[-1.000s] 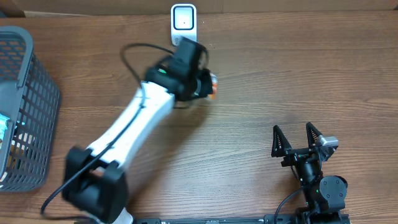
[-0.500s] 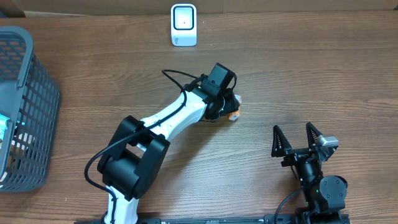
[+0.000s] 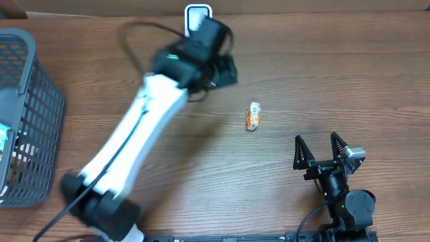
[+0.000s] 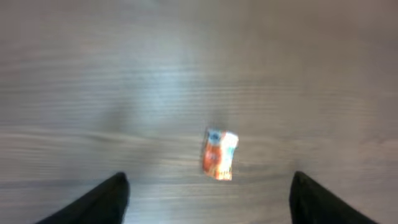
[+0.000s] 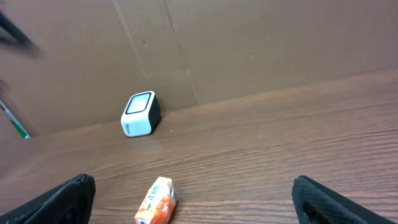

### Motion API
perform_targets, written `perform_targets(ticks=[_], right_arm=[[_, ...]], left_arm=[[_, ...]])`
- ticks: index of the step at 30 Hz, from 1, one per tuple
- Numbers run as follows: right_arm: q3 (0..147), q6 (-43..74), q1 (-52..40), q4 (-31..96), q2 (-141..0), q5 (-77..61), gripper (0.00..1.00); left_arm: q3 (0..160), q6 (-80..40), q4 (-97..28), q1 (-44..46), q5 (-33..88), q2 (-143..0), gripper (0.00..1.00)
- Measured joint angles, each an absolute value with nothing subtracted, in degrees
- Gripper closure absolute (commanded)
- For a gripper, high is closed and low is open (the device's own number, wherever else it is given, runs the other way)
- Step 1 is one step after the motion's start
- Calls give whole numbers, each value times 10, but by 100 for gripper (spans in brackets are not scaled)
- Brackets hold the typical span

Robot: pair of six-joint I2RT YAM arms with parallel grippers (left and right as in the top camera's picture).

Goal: Scan the item barcode
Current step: 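Carry the orange packet with the left gripper and place it mid-table, then return the left gripper to the basket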

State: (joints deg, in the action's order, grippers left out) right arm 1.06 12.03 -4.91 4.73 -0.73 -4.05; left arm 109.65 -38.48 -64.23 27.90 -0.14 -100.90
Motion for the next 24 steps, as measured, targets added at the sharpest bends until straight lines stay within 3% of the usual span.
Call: perform_targets(ticks=[7, 12, 19, 24], right_arm=[[11, 120, -49, 47, -7, -41, 0], [11, 120, -49, 47, -7, -41, 0], [11, 120, -49, 47, -7, -41, 0], [11, 120, -49, 47, -7, -41, 0]], left_arm=[[1204, -353, -773, 136, -79, -861, 21], [1207, -343, -835, -36, -120, -794, 10], [1206, -342, -864, -279, -140, -789, 2], [1202, -342, -871, -401, -125, -829, 0]])
